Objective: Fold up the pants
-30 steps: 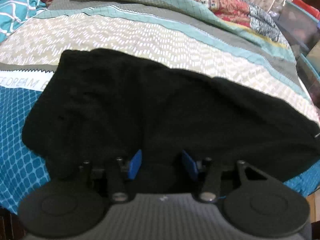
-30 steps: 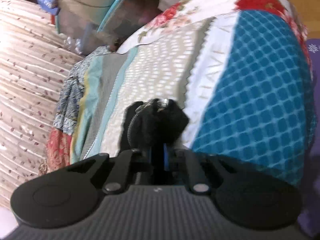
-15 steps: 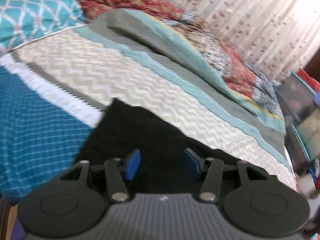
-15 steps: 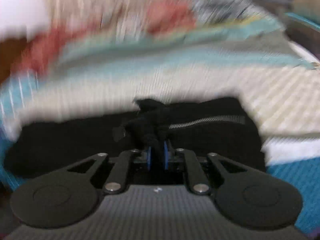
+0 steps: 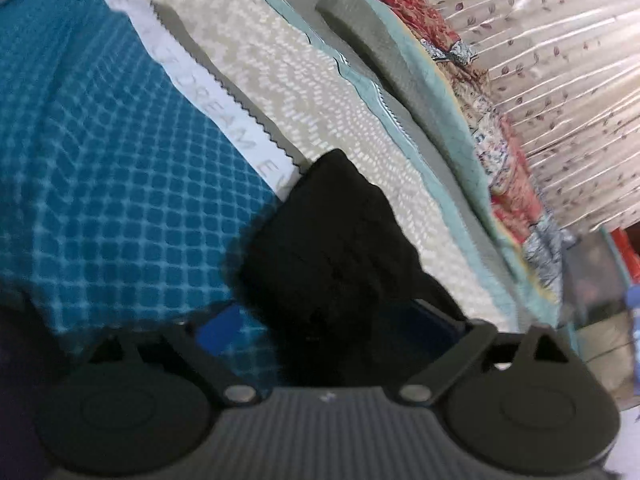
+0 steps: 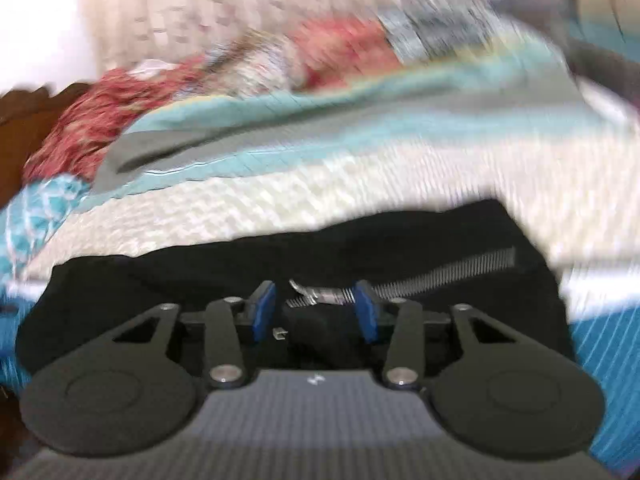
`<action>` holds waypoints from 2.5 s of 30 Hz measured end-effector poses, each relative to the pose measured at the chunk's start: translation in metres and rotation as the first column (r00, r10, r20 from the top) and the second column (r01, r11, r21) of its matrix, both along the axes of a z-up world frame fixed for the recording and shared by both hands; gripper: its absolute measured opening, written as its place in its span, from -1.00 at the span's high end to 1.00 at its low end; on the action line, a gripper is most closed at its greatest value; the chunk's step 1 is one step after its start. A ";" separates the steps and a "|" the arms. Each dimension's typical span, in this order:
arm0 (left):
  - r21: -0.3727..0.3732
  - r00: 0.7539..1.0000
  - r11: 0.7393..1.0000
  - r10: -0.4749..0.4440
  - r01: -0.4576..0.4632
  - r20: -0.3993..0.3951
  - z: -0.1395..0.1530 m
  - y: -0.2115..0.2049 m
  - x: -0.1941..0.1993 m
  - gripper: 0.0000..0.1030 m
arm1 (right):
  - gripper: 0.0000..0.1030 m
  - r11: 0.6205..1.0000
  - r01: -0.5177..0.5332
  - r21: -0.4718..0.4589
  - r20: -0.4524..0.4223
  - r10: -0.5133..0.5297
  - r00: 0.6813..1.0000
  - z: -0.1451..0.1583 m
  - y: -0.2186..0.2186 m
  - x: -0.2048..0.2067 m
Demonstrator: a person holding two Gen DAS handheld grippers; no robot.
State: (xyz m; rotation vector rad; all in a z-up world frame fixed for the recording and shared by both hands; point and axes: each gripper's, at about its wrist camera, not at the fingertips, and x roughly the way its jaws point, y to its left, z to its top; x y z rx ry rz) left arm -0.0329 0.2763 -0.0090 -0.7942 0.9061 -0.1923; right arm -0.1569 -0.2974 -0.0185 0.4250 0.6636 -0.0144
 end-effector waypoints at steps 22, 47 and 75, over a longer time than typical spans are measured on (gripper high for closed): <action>-0.071 0.980 0.987 -0.134 0.146 0.146 0.002 -0.033 0.002 0.71 | 0.78 0.928 -0.291 0.234 -0.136 0.327 0.935 -0.036 0.195 0.086; 0.538 0.477 0.533 -0.841 0.653 0.255 0.086 -0.245 -0.061 -0.46 | -0.03 0.895 -0.017 0.446 0.106 -0.034 0.994 -0.016 0.080 0.050; 0.239 0.832 0.819 -0.550 0.521 0.069 0.023 -0.180 0.014 -0.72 | 0.58 0.840 0.138 0.525 -0.090 -0.106 0.990 -0.026 0.019 0.042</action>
